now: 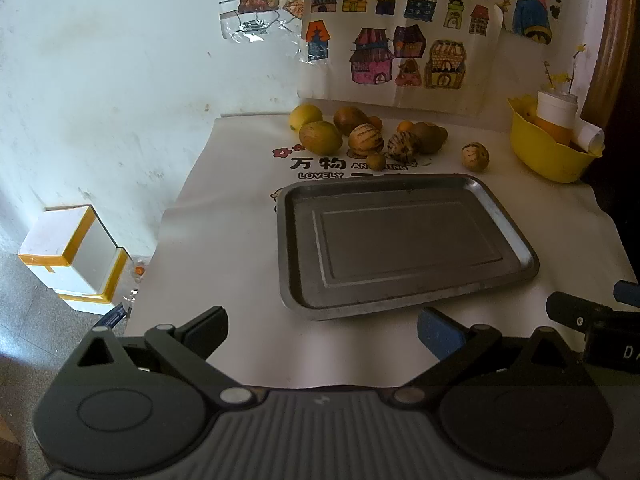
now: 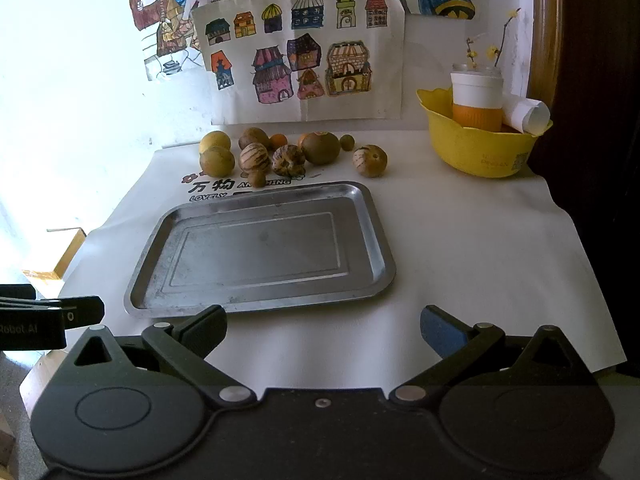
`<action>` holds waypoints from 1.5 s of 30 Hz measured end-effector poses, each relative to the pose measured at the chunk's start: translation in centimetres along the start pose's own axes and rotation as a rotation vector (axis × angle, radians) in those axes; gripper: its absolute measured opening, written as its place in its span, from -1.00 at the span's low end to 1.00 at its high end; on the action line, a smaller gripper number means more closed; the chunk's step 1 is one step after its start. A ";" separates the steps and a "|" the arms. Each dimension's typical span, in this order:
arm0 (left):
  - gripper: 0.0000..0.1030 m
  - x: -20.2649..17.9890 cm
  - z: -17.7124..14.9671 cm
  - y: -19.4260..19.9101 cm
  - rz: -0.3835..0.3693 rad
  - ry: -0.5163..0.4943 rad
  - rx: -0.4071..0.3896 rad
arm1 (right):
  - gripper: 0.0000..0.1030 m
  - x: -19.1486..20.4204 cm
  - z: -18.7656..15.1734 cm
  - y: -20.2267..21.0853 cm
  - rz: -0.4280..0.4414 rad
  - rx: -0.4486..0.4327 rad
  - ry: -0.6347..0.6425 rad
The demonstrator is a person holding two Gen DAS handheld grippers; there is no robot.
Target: Organize fruits
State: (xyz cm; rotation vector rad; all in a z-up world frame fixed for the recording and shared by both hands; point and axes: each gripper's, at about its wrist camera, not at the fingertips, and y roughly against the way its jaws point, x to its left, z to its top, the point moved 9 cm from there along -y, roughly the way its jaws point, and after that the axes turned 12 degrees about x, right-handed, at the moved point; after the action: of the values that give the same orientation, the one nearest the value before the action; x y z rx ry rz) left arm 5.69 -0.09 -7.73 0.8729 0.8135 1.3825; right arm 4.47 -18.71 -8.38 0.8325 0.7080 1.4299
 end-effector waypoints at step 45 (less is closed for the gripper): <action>0.99 -0.2 -0.1 -1.1 0.000 -0.003 0.045 | 0.99 -1.2 -0.8 -1.3 -0.024 0.051 -0.016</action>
State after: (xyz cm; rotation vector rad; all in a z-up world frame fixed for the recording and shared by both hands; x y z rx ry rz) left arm 6.13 -0.29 -8.73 0.9093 0.8451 1.3676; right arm 4.46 -19.83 -9.99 0.8711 0.7426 1.3872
